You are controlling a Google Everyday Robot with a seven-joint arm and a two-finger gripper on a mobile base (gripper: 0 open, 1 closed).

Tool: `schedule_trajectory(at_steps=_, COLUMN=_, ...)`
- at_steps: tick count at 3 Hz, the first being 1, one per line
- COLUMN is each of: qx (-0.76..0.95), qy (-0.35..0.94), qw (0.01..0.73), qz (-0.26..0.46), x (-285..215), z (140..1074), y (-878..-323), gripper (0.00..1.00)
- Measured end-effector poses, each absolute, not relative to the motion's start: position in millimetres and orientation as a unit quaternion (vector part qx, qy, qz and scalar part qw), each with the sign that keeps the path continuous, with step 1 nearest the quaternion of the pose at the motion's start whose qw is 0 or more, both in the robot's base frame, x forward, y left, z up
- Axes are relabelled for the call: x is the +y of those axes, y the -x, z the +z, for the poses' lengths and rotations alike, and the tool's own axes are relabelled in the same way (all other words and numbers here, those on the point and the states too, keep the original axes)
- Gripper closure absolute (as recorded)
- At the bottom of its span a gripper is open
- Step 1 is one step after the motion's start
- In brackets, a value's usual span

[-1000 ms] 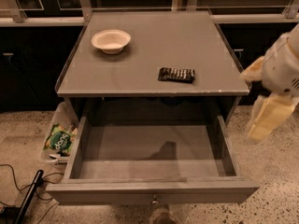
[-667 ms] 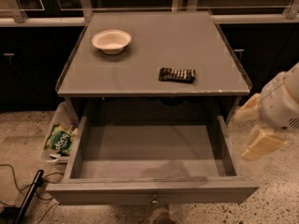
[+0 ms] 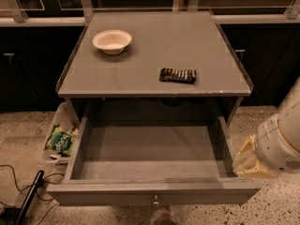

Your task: Close top drawer

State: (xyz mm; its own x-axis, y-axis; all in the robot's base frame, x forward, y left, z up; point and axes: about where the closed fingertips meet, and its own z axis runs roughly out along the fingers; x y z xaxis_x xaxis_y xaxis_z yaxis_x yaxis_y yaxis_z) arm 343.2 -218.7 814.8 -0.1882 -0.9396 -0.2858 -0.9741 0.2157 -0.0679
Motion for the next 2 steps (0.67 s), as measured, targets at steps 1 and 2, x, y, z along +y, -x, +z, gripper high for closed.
schedule_trajectory(at_steps=1, qx=0.768, qy=0.623, qw=0.135, qz=0.064, x=-218.5, z=815.4, y=-344.2, gripper=1.0)
schedule_trajectory(at_steps=2, qx=0.769, qy=0.615, qw=0.138, qz=0.105, x=-210.8, z=769.1, y=-334.7, gripper=1.0)
